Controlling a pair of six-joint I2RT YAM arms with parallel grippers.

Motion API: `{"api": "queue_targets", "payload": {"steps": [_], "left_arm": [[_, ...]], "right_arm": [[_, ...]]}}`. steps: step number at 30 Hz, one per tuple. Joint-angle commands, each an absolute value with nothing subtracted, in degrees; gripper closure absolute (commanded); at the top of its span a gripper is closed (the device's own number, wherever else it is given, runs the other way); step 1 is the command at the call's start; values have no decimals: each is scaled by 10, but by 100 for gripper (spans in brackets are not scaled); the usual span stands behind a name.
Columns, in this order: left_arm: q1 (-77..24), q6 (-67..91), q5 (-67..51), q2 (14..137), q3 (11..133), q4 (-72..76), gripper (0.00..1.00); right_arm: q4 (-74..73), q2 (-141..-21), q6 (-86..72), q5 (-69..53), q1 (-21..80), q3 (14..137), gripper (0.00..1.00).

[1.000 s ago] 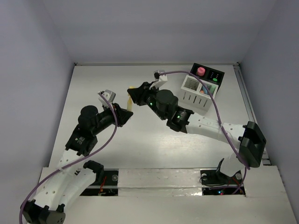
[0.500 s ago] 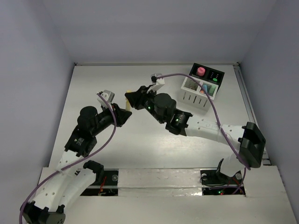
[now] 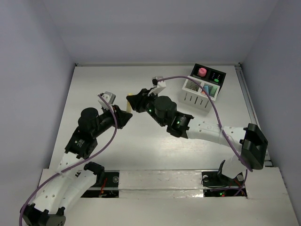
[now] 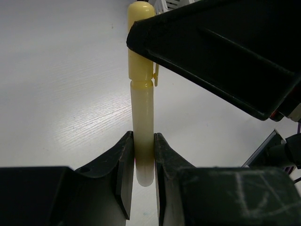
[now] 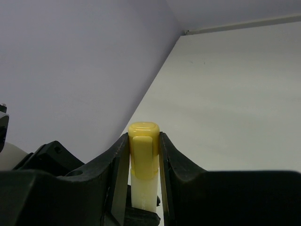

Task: Sort the stationery into containers
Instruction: Close the pen cap on the pen.

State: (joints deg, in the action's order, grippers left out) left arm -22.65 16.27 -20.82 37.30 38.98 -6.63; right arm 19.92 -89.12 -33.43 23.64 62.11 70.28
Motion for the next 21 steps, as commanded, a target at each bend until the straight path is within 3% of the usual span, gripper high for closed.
{"api": "queue_targets", "payload": {"steps": [1, 8, 21], "left_arm": [[-224, 154, -177, 357, 404, -25, 100], [-224, 153, -170, 352, 404, -25, 100], [-224, 152, -180, 355, 404, -22, 100]], "right_arm": [[183, -890, -355, 232, 644, 684, 92], [169, -907, -399, 185, 656, 656, 100], [150, -896, -432, 50, 662, 597, 100]]}}
